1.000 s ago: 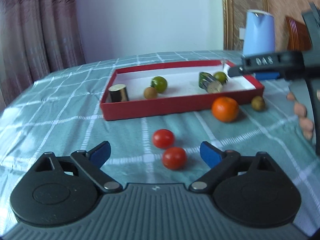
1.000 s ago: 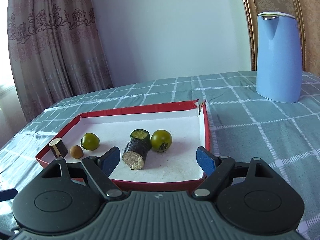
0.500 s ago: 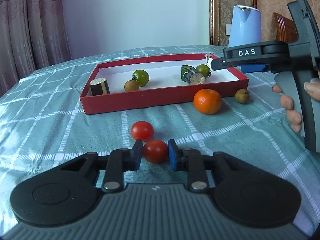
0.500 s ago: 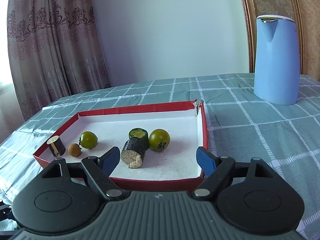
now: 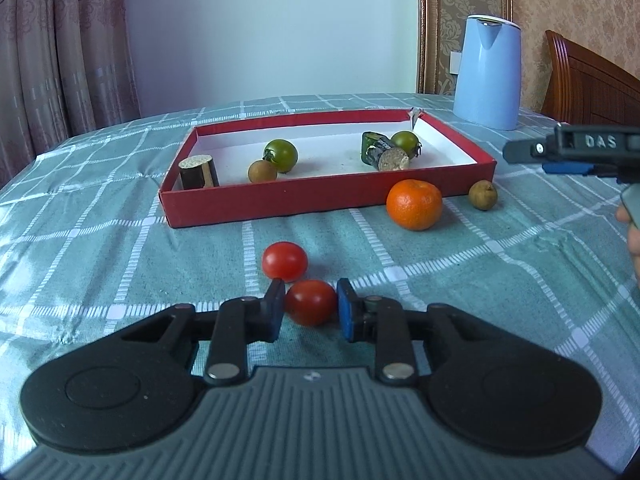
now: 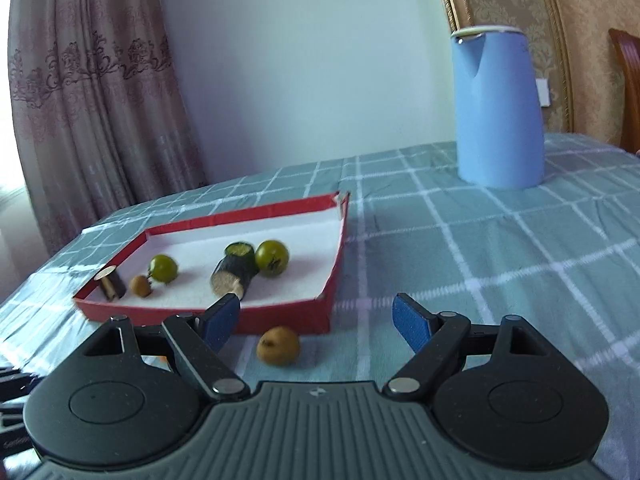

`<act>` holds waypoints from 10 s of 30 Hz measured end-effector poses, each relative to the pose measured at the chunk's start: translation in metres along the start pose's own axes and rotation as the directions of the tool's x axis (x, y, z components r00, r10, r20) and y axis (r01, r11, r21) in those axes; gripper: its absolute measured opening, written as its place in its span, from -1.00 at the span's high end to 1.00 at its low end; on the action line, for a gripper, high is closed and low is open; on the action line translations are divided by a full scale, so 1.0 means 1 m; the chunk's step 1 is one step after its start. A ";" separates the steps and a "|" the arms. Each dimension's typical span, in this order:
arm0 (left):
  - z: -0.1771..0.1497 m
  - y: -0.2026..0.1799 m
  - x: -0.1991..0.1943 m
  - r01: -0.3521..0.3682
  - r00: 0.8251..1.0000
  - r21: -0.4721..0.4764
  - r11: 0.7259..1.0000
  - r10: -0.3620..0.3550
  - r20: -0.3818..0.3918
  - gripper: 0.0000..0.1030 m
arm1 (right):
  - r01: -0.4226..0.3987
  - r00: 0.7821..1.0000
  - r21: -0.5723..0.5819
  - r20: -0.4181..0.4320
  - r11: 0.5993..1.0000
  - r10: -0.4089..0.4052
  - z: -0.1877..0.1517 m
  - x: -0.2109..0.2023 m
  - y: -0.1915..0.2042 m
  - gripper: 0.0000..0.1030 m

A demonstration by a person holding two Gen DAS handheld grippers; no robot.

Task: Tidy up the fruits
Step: 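Grasp a brown kiwi with the right tool while the left tool holds the cherry tomato, then carry the cherry tomato and kiwi into the red box and open both tools, then move the left tool to another red cherry tomato and close on it, then grasp the orange mandarin with the right tool while the left tool holds the tomato, then carry the tomato and mandarin into the red box and open both tools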

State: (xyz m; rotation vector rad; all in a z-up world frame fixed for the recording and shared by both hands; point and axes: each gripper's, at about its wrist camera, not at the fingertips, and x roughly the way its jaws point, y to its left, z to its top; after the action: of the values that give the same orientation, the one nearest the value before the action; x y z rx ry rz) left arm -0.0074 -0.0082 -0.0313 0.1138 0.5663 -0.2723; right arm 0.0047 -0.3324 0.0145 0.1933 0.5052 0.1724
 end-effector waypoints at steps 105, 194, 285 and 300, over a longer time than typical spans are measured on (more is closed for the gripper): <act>0.100 0.000 0.112 -0.065 0.998 -0.011 0.998 0.065 0.006 -0.84 | 0.098 0.983 -0.165 -0.139 0.981 -0.122 0.043 0.116 0.036 0.41; 0.022 0.017 0.033 -0.028 0.999 0.019 0.999 0.028 -0.040 0.50 | 0.063 0.998 -0.229 -0.010 0.971 -0.067 0.006 0.050 0.057 -0.63; 0.076 0.014 0.047 -0.148 0.987 -0.053 0.988 0.150 0.054 0.51 | 0.021 0.999 -0.248 0.045 0.968 -0.010 0.012 0.041 0.086 0.17; 0.095 0.029 0.091 -0.191 0.981 -0.095 0.977 0.192 -0.005 0.51 | 0.044 0.998 -0.290 -0.020 0.956 -0.052 0.038 0.107 0.113 0.17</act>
State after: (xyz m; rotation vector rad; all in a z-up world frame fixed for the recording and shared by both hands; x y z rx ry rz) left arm 0.1234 -0.0175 -0.0005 0.0746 0.5589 -0.0579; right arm 0.1024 -0.2060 0.0230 -0.1078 0.5054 0.2000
